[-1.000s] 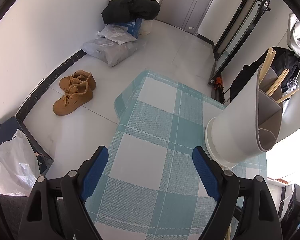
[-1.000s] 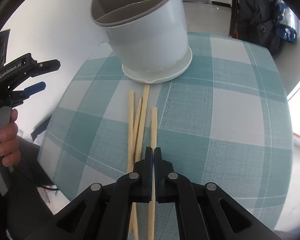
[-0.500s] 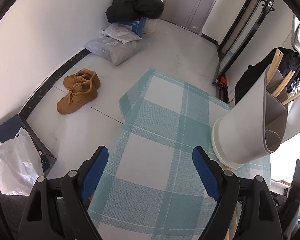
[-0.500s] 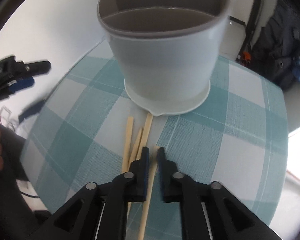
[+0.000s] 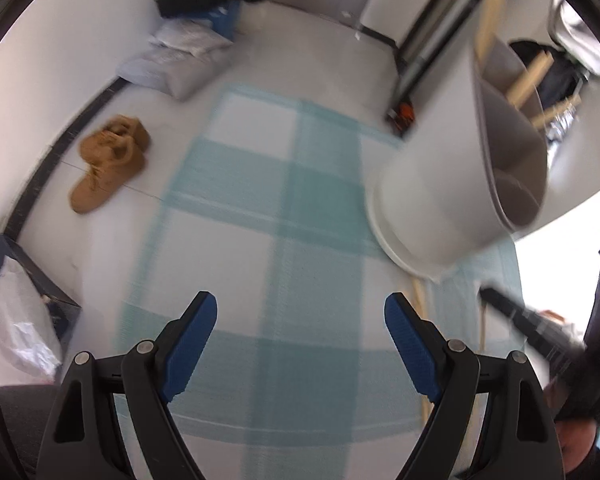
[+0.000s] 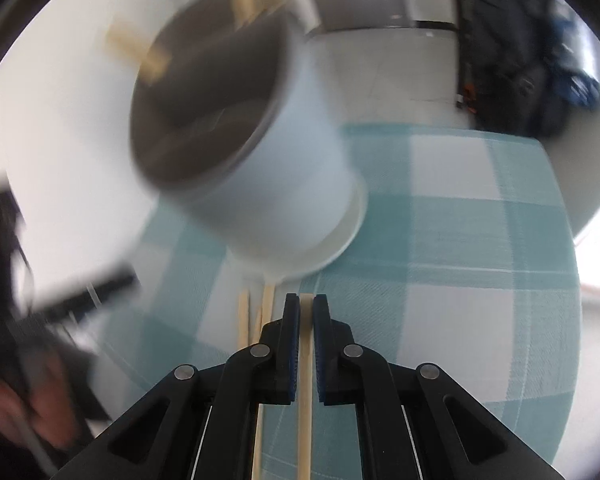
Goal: Organize utensils
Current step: 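Lift the chopsticks with the right gripper while the left gripper reaches toward the remaining chopsticks, then grasp chopsticks with the left gripper while the right gripper carries its chopsticks up, then raise both grippers' chopsticks over the holder and lower them into it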
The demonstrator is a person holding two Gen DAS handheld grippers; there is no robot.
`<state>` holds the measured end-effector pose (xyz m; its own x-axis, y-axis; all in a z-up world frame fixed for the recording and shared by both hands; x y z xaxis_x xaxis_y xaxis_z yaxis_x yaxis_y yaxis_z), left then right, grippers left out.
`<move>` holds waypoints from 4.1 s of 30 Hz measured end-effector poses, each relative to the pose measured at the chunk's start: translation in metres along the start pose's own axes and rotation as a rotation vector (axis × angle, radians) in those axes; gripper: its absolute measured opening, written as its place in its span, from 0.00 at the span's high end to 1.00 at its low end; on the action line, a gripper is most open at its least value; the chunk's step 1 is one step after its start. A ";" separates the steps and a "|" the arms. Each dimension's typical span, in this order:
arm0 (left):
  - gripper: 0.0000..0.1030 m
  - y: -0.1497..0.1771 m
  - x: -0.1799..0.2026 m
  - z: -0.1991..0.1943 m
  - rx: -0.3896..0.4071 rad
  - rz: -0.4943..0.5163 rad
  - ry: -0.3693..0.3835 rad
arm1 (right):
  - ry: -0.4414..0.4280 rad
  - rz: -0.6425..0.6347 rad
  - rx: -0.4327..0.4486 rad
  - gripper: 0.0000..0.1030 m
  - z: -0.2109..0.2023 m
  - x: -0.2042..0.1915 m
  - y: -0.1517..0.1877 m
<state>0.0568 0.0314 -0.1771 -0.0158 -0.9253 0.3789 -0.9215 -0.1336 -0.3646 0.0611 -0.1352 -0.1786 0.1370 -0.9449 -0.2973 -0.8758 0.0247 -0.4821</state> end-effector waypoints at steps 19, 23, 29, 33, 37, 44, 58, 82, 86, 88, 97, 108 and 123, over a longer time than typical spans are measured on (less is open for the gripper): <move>0.21 0.016 0.033 0.032 -0.076 0.140 -0.145 | -0.110 0.285 0.276 0.94 -0.083 0.058 -0.034; 0.21 0.016 0.032 0.036 -0.084 0.130 -0.182 | -0.111 0.289 0.292 0.94 -0.089 0.062 -0.033; 0.36 0.012 0.031 0.042 -0.084 0.123 -0.278 | -0.124 0.283 0.296 0.94 -0.094 0.059 -0.033; 0.47 0.013 0.035 0.042 -0.090 0.096 -0.292 | -0.130 0.278 0.290 0.94 -0.094 0.056 -0.031; 0.89 0.014 0.045 0.042 -0.099 0.082 -0.290 | -0.135 0.289 0.288 0.94 -0.096 0.059 -0.030; 0.98 0.010 0.048 0.047 -0.082 0.016 -0.257 | -0.139 0.305 0.305 0.94 -0.106 0.062 -0.030; 0.98 -0.025 0.081 -0.020 0.150 0.100 -0.084 | -0.104 0.173 0.361 0.94 -0.124 0.031 -0.030; 0.98 -0.014 0.136 -0.112 0.367 0.364 0.073 | 0.030 0.024 0.467 0.94 -0.156 -0.027 -0.013; 0.98 -0.012 0.132 -0.116 0.361 0.363 0.080 | 0.046 -0.008 0.496 0.94 -0.165 -0.039 -0.011; 0.98 -0.009 0.130 -0.116 0.350 0.361 0.086 | 0.052 -0.022 0.502 0.95 -0.167 -0.044 -0.010; 0.98 -0.008 0.126 -0.122 0.348 0.360 0.093 | 0.072 -0.059 0.510 0.95 -0.170 -0.058 -0.009; 0.98 -0.032 0.133 -0.144 0.360 0.356 0.125 | 0.049 -0.079 0.551 0.95 -0.189 -0.070 -0.033; 0.98 -0.114 0.156 -0.178 0.417 0.296 0.218 | 0.038 -0.124 0.625 0.95 -0.226 -0.089 -0.123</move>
<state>0.0900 -0.0343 0.0751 -0.3713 -0.8556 0.3606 -0.6347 -0.0495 -0.7712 0.0524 -0.1281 0.0939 0.1938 -0.9635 -0.1847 -0.4179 0.0893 -0.9041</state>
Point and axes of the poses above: each gripper's, at about its wrist camera, not at the fingertips, and z roughly the way its jaws point, x to its right, y to its underside, the point moved 10 cm from there along z, roughly the way its jaws point, and after that the axes turned 2 degrees about y, right-handed, at the moved point
